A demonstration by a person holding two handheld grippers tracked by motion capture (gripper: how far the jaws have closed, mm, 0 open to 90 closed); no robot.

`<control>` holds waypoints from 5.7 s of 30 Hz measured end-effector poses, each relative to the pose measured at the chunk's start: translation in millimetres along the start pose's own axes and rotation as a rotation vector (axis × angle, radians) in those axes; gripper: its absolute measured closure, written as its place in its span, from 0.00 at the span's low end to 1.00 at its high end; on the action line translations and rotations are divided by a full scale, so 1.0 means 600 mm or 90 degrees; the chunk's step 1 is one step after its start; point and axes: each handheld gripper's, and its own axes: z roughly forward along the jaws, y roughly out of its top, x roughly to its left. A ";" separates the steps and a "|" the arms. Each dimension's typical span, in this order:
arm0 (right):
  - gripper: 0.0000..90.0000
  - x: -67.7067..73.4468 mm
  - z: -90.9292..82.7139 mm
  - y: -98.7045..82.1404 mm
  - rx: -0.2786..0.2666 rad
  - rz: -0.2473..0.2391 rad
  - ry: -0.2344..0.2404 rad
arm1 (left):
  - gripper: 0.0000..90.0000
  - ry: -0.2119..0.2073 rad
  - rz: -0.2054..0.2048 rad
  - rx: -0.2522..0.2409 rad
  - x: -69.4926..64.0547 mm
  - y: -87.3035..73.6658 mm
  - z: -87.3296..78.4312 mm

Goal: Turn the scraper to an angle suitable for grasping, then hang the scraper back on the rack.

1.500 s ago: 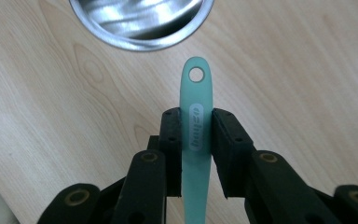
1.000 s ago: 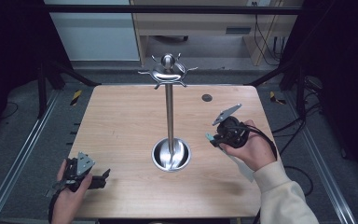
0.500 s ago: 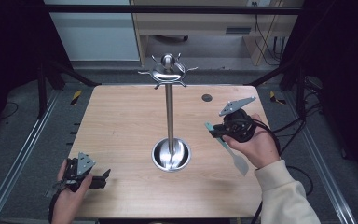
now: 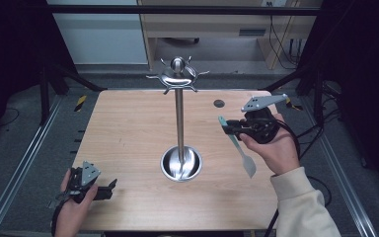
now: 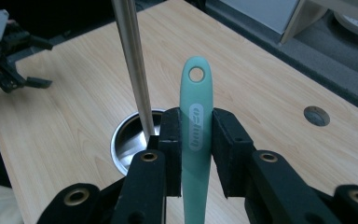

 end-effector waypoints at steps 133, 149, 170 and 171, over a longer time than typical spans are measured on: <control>0.82 0.096 -0.064 0.096 -0.277 0.014 0.049 | 0.03 -0.006 0.009 0.006 -0.002 -0.001 -0.001; 0.82 0.102 -0.057 0.101 -0.266 0.007 0.040 | 0.03 -0.006 0.009 0.006 -0.002 -0.001 -0.001; 0.82 0.104 -0.045 0.105 -0.256 0.008 0.033 | 0.03 -0.007 0.010 0.006 -0.002 -0.001 0.000; 0.82 0.104 -0.043 0.106 -0.256 0.008 0.033 | 0.03 -0.007 0.011 0.006 -0.002 -0.001 0.000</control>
